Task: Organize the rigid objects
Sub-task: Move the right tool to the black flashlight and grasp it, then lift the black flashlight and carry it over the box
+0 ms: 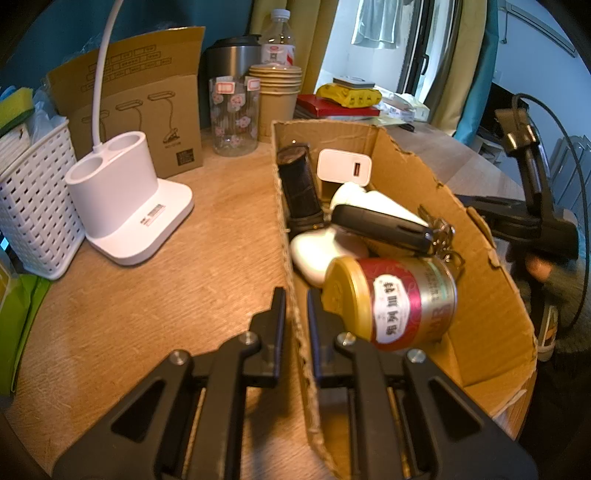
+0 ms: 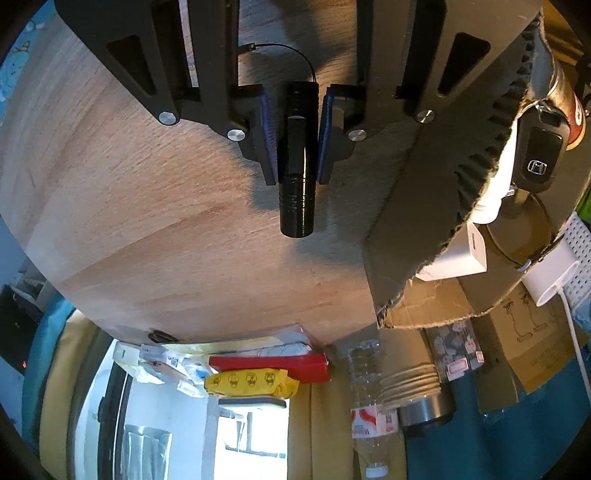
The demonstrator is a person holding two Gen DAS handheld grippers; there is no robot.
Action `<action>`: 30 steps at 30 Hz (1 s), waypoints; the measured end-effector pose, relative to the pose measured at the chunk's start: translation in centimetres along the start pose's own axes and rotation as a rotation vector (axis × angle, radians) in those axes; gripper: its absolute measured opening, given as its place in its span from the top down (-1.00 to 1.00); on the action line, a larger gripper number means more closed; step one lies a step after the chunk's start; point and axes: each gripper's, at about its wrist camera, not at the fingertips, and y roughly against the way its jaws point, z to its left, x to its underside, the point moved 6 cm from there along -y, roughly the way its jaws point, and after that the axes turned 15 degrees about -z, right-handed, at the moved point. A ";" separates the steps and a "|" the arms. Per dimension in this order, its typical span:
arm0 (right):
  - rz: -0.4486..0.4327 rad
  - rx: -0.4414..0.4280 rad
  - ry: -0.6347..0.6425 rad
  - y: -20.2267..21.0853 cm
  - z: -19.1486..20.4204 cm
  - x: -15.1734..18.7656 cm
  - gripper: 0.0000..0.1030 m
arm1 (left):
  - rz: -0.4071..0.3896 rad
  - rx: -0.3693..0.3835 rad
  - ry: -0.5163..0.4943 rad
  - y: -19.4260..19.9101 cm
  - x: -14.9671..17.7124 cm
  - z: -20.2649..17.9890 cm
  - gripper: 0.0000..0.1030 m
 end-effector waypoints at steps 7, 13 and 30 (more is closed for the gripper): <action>-0.040 -0.013 -0.007 1.3 0.2 -0.9 0.58 | 0.000 0.000 0.000 0.0 0.0 0.0 0.75; -0.094 -0.021 -0.023 3.2 0.3 -2.3 0.58 | 0.000 0.000 0.000 0.0 0.0 0.0 0.75; -0.261 -0.082 -0.010 9.1 3.7 -6.4 0.58 | 0.000 0.000 0.000 0.0 0.0 0.0 0.75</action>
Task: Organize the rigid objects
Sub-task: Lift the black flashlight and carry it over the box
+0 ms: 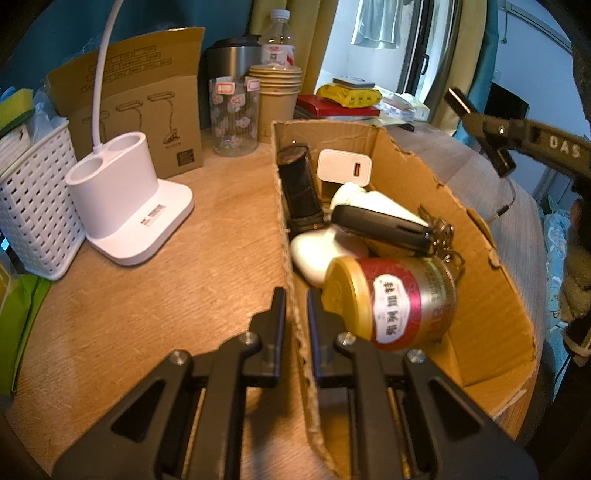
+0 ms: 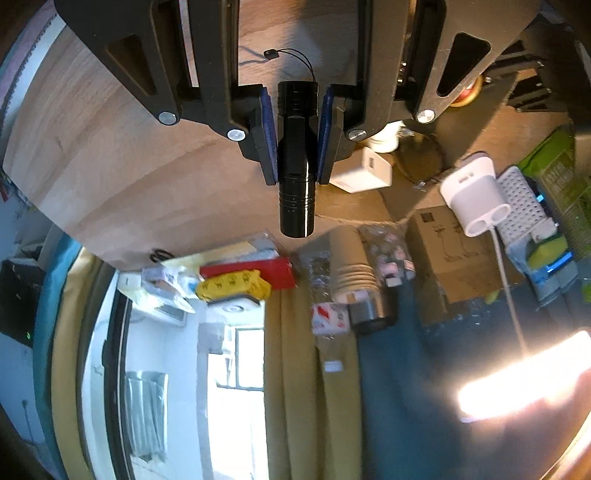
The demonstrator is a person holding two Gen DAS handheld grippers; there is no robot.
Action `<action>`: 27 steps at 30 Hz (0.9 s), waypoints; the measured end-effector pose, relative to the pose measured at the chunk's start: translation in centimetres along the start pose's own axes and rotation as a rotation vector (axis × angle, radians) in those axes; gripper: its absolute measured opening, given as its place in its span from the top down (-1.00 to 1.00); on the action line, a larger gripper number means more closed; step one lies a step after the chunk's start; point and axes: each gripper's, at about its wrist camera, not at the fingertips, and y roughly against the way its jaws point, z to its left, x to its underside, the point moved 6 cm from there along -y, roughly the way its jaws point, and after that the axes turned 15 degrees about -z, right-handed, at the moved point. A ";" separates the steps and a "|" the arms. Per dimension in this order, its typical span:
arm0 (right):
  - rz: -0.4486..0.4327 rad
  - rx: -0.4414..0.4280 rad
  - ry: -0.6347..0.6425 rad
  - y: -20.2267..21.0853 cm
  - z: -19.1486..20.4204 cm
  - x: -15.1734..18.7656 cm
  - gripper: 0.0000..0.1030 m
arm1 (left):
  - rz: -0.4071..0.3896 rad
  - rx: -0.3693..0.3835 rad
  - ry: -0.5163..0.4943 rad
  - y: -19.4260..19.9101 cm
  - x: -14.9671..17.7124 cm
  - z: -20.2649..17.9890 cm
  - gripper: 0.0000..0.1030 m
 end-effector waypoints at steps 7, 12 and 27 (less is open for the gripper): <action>-0.021 -0.043 0.026 0.3 2.8 -0.7 0.58 | 0.000 0.000 0.000 0.0 0.0 0.0 0.76; -0.060 -0.078 0.053 1.0 4.9 -2.2 0.58 | 0.000 0.000 0.000 0.0 0.0 0.0 0.76; -0.205 -0.171 0.080 5.1 8.4 -7.9 0.58 | 0.000 0.000 0.000 0.0 0.0 0.0 0.75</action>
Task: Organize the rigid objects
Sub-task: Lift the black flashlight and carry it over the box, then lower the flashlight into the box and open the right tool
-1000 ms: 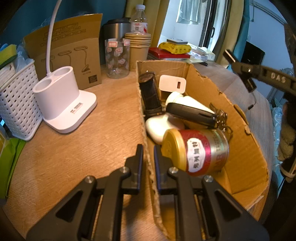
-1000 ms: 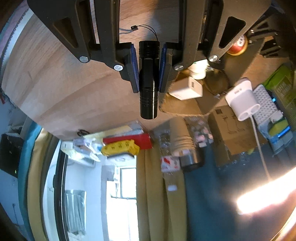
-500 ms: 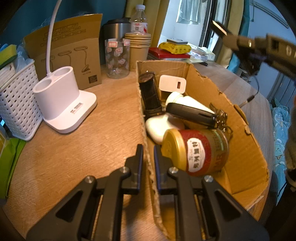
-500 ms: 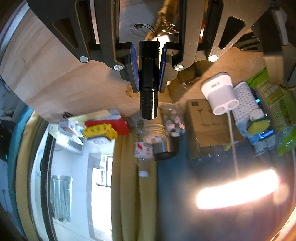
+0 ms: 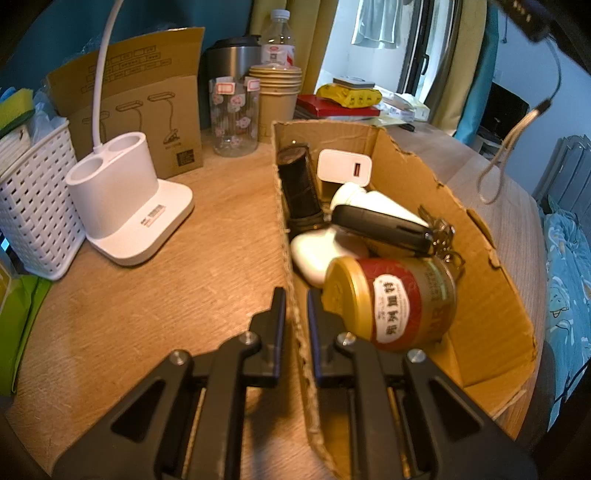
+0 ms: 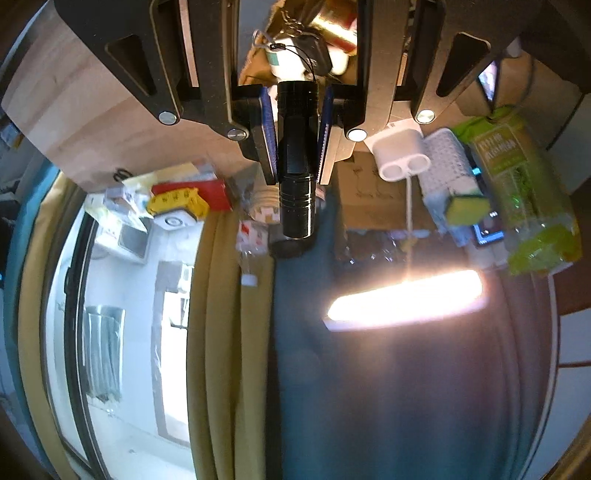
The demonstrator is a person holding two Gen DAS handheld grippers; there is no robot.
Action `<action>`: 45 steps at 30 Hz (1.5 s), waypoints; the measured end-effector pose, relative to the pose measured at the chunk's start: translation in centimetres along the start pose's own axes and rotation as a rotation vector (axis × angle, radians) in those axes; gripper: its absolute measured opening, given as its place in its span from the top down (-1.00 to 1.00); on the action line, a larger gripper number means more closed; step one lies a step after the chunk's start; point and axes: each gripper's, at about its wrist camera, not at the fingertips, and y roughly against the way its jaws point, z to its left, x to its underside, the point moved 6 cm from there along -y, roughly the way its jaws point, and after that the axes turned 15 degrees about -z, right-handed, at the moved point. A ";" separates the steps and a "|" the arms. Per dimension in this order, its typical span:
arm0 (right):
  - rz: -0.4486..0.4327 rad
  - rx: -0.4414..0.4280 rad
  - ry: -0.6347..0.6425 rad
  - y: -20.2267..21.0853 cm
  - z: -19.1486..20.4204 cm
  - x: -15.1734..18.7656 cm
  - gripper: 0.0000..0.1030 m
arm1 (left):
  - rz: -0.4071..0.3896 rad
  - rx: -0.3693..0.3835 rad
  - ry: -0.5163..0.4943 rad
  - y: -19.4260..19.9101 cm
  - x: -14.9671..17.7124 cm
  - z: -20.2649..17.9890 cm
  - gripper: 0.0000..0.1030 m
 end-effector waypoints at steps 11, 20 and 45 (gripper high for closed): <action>0.011 -0.013 0.010 -1.1 0.7 0.4 0.58 | 0.000 0.000 0.000 0.0 0.0 0.0 0.75; 0.149 0.067 -0.015 -5.3 -2.0 6.2 0.58 | 0.000 0.000 0.000 0.0 0.0 0.0 0.76; 0.363 0.164 0.014 -7.9 -4.4 14.3 0.58 | 0.000 0.001 -0.003 0.0 0.0 -0.1 0.75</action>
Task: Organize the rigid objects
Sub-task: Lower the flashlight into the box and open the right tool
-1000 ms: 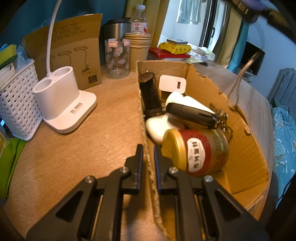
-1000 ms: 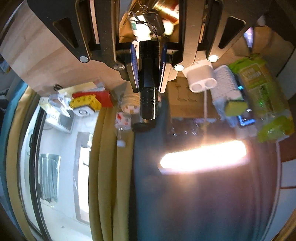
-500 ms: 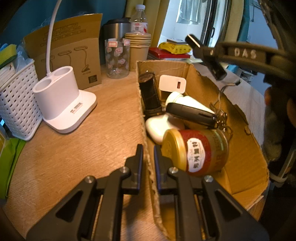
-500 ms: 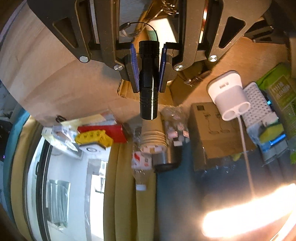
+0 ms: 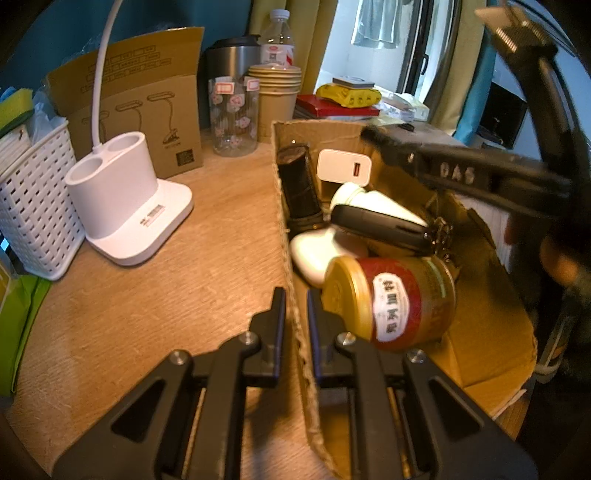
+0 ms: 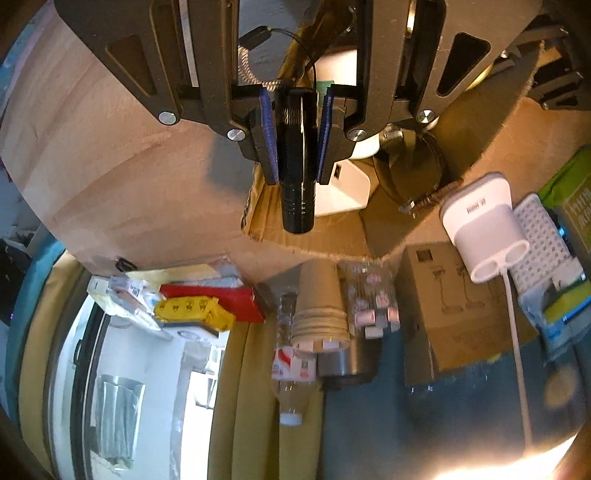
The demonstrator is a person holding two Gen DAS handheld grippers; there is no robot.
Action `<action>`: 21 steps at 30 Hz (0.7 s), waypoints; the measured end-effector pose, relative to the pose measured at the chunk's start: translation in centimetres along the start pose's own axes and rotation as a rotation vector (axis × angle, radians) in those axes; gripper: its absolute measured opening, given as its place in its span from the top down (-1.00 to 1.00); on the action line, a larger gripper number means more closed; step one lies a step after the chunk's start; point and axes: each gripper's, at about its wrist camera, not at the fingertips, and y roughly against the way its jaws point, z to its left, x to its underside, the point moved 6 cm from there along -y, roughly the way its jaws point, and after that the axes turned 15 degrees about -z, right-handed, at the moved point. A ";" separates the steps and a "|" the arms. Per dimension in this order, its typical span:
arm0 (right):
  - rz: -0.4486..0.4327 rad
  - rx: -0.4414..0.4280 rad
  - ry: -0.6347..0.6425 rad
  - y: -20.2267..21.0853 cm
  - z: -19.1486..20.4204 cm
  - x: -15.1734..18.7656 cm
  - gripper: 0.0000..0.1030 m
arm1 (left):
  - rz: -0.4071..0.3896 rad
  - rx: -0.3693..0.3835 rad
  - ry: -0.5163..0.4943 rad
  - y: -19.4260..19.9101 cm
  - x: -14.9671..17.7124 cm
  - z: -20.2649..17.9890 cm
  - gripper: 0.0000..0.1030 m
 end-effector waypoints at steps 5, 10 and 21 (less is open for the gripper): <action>0.004 0.011 0.019 0.0 0.2 0.2 0.58 | -0.001 -0.001 -0.003 0.0 0.0 0.0 0.75; 0.015 0.019 0.061 0.2 0.6 0.3 0.57 | -0.001 -0.001 -0.003 0.0 0.0 0.1 0.75; 0.018 0.004 0.047 0.4 0.9 0.4 0.46 | -0.002 -0.001 -0.004 0.1 0.0 0.0 0.75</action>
